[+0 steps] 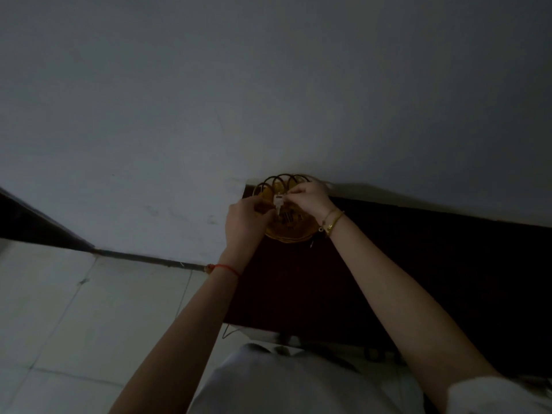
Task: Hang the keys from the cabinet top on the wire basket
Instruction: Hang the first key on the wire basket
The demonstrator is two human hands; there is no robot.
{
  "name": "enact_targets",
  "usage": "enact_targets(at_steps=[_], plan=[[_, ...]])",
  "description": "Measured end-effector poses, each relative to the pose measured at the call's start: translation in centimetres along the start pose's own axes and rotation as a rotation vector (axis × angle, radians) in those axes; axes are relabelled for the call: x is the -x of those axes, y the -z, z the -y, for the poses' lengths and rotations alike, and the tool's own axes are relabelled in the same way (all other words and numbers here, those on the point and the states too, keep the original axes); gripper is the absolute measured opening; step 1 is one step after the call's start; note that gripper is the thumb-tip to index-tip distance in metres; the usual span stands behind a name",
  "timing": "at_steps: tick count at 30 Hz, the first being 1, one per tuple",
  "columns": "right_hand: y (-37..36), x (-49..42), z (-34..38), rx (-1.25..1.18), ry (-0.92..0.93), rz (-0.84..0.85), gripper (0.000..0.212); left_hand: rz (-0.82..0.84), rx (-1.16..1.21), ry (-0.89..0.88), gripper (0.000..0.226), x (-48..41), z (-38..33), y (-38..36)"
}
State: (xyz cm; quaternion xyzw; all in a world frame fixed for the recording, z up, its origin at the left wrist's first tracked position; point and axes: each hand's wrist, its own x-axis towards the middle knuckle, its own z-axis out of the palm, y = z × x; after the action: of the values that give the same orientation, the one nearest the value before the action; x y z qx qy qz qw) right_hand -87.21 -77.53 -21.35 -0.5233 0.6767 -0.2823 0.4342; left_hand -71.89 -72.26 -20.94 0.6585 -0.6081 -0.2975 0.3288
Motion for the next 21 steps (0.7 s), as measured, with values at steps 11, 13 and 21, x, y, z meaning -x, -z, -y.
enact_targets(at_steps=[11, 13, 21], plan=[[-2.4, -1.9, -1.7, 0.263, -0.049, 0.0, 0.016, -0.078, -0.013, -0.037, 0.011, 0.5, 1.7, 0.2], [-2.3, -1.9, -1.6, 0.321, -0.048, -0.002, 0.018, -0.089, -0.025, -0.068, 0.01, 0.6, 1.7, 0.3], [0.1, 0.5, -0.2, 0.493, 0.123, -0.133, 0.012, -0.077, 0.0, -0.086, 0.011, 0.4, 1.7, 0.8]])
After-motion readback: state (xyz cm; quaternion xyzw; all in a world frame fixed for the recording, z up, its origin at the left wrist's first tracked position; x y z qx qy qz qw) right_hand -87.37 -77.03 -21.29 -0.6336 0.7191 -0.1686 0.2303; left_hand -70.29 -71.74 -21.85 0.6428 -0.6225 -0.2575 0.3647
